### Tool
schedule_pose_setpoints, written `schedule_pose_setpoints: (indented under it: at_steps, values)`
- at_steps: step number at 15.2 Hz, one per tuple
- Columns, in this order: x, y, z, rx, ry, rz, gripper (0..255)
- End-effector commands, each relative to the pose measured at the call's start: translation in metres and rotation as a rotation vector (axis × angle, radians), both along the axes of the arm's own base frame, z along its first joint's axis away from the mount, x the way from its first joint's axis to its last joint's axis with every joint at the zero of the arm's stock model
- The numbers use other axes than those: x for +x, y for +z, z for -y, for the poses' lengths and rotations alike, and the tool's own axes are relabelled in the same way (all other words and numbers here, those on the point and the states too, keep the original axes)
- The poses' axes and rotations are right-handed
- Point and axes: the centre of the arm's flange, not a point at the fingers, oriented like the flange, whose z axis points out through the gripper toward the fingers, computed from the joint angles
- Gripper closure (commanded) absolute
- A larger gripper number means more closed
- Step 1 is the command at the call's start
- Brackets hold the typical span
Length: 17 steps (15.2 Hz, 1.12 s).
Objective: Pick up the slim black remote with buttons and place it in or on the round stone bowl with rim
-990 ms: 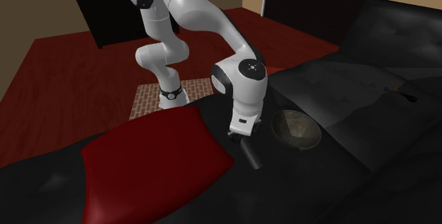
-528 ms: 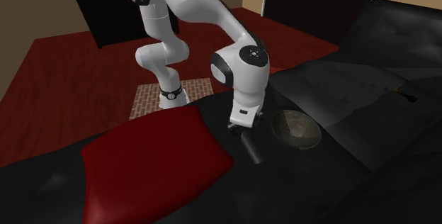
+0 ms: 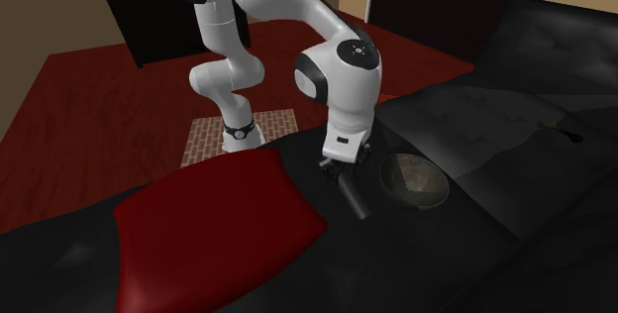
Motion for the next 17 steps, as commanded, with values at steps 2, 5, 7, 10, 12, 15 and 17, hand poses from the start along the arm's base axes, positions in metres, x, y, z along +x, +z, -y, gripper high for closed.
schedule_pose_setpoints:
  at_steps: [2, 5, 7, 10, 12, 15, 17]
  values:
    - [0.0, 0.017, 0.0, 0.0, 0.0, 0.0, 255]
    - [0.0, 0.033, 0.0, 0.0, 0.0, 0.0, 255]
    - [0.0, 0.044, 0.0, 0.0, 0.0, 0.0, 255]
    - [0.0, 0.06, 0.0, 0.0, 0.0, 0.0, 255]
    - [0.0, 0.07, 0.0, 0.0, 0.0, 0.0, 255]
    - [0.0, 0.086, 0.0, 0.0, 0.0, 0.0, 255]
    - [0.0, 0.093, 0.0, 0.0, 0.0, 0.0, 255]
